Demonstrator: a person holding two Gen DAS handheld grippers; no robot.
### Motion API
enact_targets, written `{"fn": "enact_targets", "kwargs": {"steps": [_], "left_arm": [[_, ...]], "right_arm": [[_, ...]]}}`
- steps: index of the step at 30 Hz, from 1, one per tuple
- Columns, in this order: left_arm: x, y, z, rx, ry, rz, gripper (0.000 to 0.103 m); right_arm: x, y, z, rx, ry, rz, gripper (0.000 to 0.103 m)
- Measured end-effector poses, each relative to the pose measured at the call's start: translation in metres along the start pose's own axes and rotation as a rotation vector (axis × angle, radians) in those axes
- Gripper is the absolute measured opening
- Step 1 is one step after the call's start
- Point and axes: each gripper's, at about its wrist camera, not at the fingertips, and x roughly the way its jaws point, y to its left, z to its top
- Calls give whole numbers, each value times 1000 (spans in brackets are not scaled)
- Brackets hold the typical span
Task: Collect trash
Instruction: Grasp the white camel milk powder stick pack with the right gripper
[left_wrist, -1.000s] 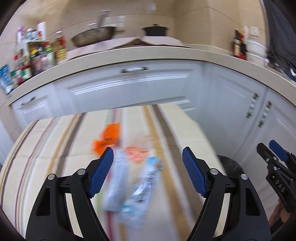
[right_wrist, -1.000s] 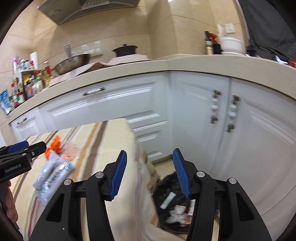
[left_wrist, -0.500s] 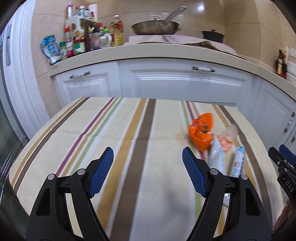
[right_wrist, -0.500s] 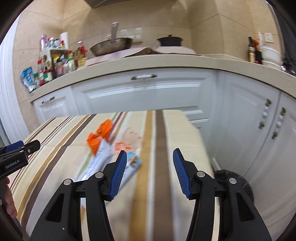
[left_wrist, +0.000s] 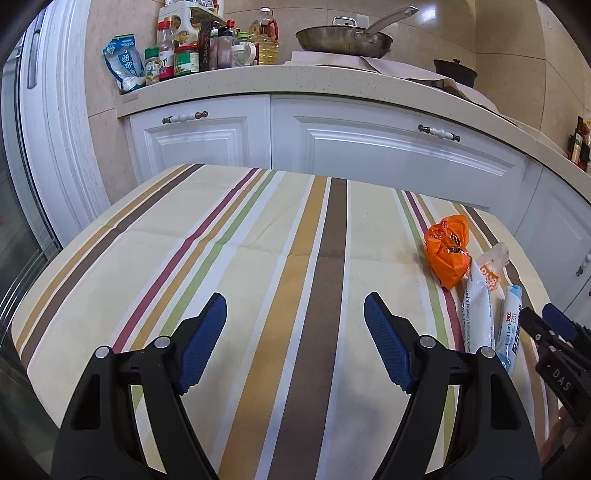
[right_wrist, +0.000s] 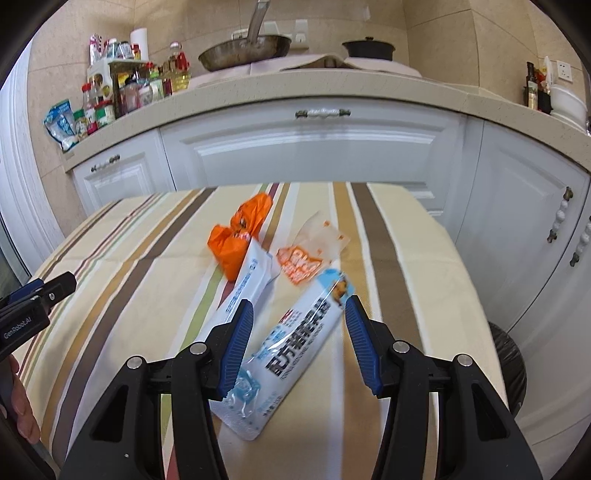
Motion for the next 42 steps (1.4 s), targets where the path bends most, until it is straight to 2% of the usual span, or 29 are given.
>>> {"fn": "enact_targets", "kwargs": {"steps": [8, 15, 16, 18, 19, 28, 38, 42], "left_arm": [[1, 2, -3, -6, 5, -26, 75], [-1, -6, -6, 1, 10, -48, 75], [-2, -9, -6, 5, 8, -52, 75], [-4, -14, -7, 16, 4, -58, 75], [-4, -16, -7, 19, 4, -62, 75], [-10, -46, -11, 65, 1, -108, 75], [-18, -109, -23, 165, -39, -231, 75], [-12, -132, -28, 207, -32, -243, 75]], "right_arm": [[16, 5, -5, -12, 106, -19, 52], [23, 4, -12, -4, 167, 25, 52], [23, 4, -12, -2, 172, 32, 50], [24, 3, -13, 3, 179, 48, 39], [23, 1, -14, 5, 179, 61, 37], [8, -15, -13, 16, 118, 57, 33], [-18, -52, -12, 28, 11, -5, 32], [-27, -67, -13, 47, -20, -20, 32]]}}
